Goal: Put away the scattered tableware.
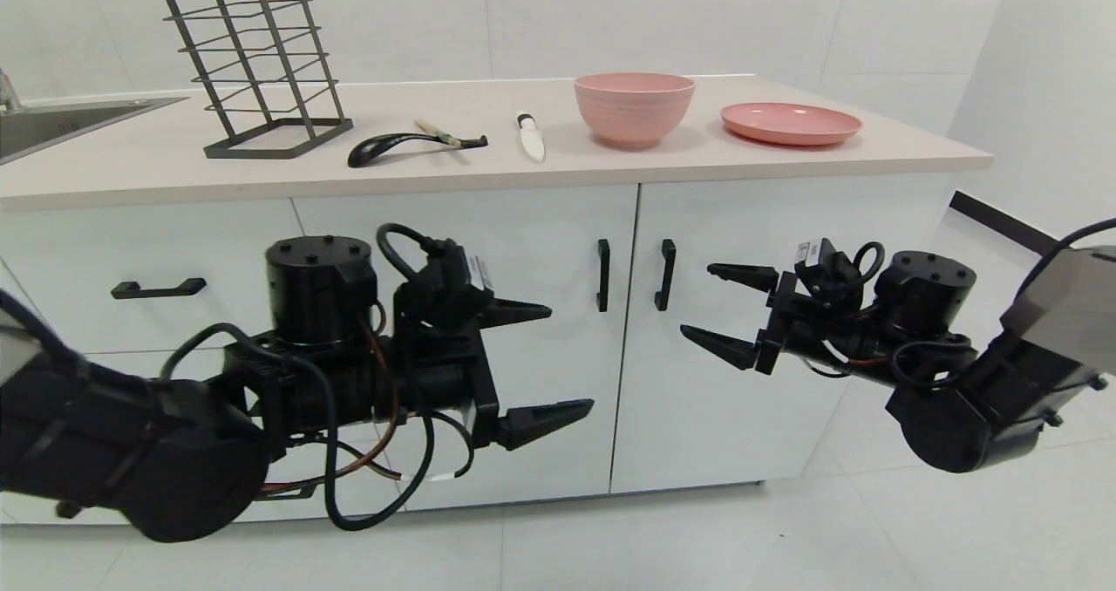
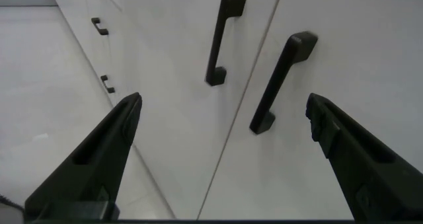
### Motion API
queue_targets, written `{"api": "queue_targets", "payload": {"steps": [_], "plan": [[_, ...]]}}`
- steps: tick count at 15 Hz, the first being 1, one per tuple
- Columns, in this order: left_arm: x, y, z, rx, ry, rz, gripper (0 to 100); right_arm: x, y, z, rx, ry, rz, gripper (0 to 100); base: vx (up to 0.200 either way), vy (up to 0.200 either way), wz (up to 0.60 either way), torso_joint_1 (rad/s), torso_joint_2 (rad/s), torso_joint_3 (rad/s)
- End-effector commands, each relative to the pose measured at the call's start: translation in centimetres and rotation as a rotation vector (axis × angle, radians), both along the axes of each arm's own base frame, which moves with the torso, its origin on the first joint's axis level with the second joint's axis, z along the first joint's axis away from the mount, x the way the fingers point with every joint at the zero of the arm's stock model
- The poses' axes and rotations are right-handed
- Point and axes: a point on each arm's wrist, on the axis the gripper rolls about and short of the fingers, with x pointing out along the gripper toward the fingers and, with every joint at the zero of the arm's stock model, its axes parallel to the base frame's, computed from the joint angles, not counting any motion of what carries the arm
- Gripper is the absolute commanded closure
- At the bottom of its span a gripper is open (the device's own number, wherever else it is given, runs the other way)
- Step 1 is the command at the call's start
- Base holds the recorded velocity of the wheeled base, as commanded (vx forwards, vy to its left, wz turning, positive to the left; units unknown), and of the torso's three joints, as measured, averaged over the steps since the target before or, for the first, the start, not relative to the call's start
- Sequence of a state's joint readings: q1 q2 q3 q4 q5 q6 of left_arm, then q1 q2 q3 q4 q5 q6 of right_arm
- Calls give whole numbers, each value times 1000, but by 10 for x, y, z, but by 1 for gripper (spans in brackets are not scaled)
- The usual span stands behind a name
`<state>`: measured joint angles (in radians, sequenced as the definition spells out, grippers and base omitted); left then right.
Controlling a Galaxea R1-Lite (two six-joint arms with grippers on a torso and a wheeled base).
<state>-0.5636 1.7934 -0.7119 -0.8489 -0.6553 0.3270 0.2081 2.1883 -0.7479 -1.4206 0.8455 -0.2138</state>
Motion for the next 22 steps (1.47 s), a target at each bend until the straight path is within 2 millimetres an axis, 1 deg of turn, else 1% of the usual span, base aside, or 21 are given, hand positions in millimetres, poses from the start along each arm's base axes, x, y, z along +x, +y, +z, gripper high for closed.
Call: {"api": "queue_targets", "payload": {"steps": [1, 2, 4, 7, 10, 11, 14, 17, 19, 22], "plan": [[13, -33, -23, 22, 39, -77, 0, 20, 11, -16, 1, -2, 23, 0, 0, 0, 0, 0, 0, 0], [20, -41, -25, 8, 21, -83, 0, 27, 14, -20, 3, -13, 34, 0, 0, 0, 0, 0, 0, 0], [24, -44, -23, -6, 19, -74, 0, 35, 17, -18, 10, -41, 63, 0, 0, 0, 0, 0, 0, 0], [29, -43, -19, -19, 20, -57, 0, 43, 18, -29, 9, -34, 62, 0, 0, 0, 0, 0, 0, 0], [33, -42, -12, -37, 6, -45, 0, 49, 19, -31, 11, -47, 65, 0, 0, 0, 0, 0, 0, 0], [32, -42, -12, -36, 7, -45, 0, 50, 21, -34, 10, -41, 72, 0, 0, 0, 0, 0, 0, 0], [33, -40, -9, -50, -11, -39, 0, 54, 29, -35, 14, -59, 141, 0, 0, 0, 0, 0, 0, 0], [35, -38, -8, -62, 8, -29, 0, 62, 29, -41, 16, -64, 178, 0, 0, 0, 0, 0, 0, 0], [40, -44, -1, -93, 7, -32, 0, 67, 29, -44, 15, -78, 283, 0, 0, 0, 0, 0, 0, 0], [52, -56, 5, -147, 60, -31, 0, 64, 29, -44, 15, -75, 327, 0, 0, 0, 0, 0, 0, 0]]}}
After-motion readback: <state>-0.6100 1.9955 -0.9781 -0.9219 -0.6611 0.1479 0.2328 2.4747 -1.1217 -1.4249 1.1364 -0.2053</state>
